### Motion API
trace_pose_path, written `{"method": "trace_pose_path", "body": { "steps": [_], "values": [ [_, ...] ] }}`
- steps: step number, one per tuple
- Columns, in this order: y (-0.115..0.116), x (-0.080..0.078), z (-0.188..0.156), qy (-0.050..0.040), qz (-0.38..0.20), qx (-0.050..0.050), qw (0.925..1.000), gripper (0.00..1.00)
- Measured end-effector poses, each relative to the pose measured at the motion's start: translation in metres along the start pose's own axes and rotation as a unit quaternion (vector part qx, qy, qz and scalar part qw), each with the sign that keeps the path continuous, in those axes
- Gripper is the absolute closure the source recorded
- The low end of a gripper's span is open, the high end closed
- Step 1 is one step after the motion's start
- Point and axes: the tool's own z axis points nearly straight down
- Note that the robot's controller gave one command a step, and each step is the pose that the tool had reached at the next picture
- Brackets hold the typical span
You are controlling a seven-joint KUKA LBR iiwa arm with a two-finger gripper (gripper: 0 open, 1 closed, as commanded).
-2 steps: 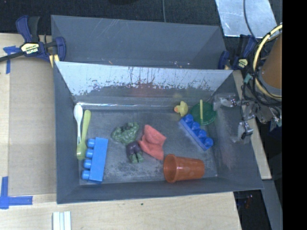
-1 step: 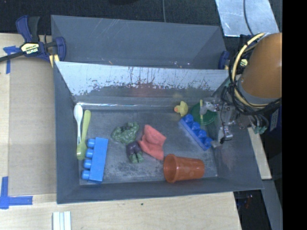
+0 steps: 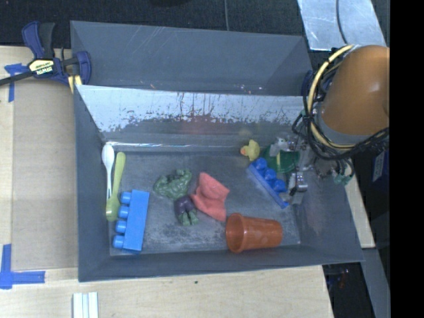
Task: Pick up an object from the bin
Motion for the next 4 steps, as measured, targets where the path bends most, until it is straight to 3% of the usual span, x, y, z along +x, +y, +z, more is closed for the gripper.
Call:
{"method": "trace_pose_path", "body": {
  "steps": [1, 2, 3, 4],
  "values": [
    [0.015, 0.015, 0.026, -0.0001, -0.066, -0.001, 0.9978, 0.0],
    [0.024, 0.026, 0.041, -0.0017, 0.012, 0.0, 0.9999, 0.0],
    [0.053, 0.023, 0.104, -0.0056, -0.041, 0.001, 0.9991, 0.0],
    [0.05, 0.033, 0.123, -0.0241, -0.03, 0.0, 0.9993, 0.0]
  ]
}}
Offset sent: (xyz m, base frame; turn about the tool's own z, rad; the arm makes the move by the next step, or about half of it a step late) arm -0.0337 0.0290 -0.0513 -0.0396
